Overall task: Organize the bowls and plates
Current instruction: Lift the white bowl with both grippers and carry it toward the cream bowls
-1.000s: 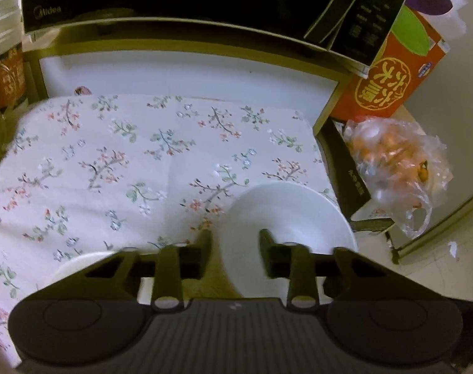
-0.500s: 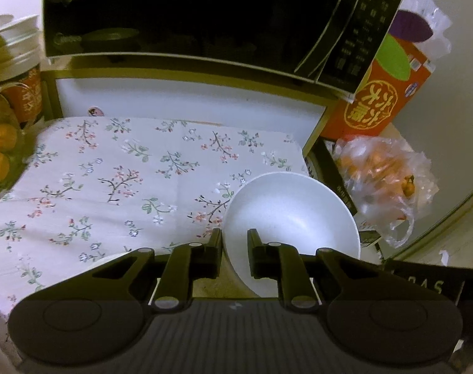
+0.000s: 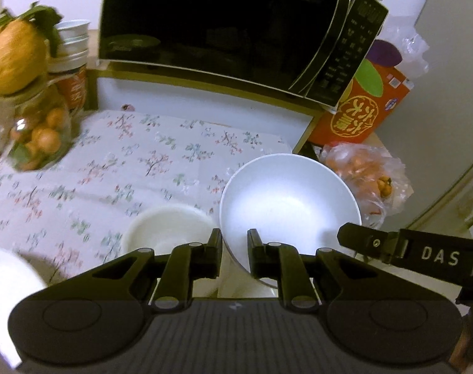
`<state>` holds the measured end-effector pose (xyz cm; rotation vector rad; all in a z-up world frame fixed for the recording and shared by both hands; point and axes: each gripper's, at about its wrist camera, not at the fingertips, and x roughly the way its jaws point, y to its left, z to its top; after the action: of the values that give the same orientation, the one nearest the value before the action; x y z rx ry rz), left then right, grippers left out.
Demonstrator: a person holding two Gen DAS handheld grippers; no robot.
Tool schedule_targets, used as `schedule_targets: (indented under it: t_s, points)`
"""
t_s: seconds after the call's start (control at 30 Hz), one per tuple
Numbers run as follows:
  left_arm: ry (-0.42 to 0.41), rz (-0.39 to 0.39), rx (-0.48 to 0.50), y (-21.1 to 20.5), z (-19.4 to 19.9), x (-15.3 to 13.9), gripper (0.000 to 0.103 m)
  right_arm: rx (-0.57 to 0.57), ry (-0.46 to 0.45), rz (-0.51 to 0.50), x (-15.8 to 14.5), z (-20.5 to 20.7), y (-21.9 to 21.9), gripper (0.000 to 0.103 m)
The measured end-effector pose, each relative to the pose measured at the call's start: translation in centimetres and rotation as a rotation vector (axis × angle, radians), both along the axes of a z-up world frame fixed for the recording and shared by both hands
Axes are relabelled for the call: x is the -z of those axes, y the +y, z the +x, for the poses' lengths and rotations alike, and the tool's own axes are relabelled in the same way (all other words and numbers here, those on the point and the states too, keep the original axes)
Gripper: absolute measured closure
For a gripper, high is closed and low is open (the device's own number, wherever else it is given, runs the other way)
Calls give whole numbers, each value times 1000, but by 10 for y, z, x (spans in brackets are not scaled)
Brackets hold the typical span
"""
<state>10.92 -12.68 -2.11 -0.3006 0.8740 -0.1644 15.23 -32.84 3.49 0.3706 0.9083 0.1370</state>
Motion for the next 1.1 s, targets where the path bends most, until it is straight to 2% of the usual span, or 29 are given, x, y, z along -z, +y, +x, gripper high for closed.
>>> schedule_targets:
  t_s: [0.23, 0.43, 0.6, 0.77, 1.1]
  points:
    - [7, -14, -9, 18, -37, -8, 88, -27, -22, 38, -12, -35, 8, 91]
    - [73, -7, -9, 32, -67, 6, 88, -104, -12, 1, -12, -62, 28, 91]
    - [130, 2, 4, 41, -84, 22, 88, -190, 54, -40, 3, -83, 41, 90]
    - [181, 11, 27, 42, -90, 40, 88, -227, 151, -50, 30, -87, 49, 90]
    - [194, 58, 48, 41, -100, 58, 88, -294, 243, -97, 57, -95, 64, 90]
